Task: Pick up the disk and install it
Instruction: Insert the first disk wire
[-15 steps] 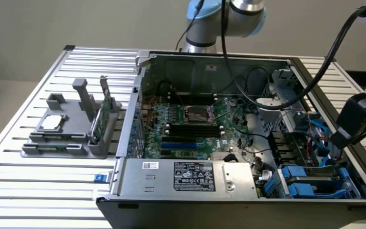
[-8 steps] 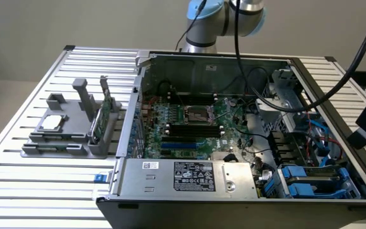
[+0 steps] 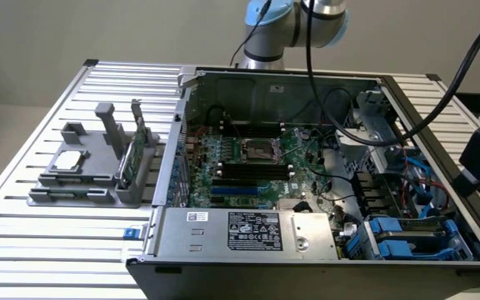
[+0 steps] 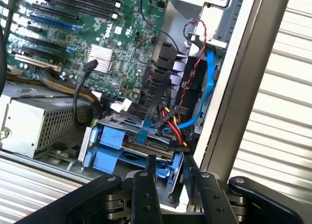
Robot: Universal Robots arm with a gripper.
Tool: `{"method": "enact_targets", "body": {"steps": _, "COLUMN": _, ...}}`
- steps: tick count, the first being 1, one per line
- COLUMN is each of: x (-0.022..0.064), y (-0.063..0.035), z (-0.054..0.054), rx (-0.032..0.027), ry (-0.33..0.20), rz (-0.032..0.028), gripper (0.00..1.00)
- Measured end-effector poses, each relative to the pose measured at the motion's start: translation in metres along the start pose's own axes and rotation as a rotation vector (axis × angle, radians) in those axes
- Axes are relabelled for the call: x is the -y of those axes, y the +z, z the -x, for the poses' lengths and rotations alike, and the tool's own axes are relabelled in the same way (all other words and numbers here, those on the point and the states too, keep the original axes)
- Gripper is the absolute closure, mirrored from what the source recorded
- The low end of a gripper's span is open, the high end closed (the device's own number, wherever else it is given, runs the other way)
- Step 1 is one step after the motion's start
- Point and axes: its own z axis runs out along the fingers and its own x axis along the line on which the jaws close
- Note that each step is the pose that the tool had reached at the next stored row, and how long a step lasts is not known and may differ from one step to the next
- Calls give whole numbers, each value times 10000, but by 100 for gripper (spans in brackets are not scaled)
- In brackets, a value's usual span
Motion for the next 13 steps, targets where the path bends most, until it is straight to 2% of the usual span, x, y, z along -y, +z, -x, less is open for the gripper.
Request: {"method": "enact_targets", "body": {"steps": 13, "x": 3, "y": 130, "z": 8, "rx": 78, "ry": 2357, "rz": 183, "gripper": 64}}
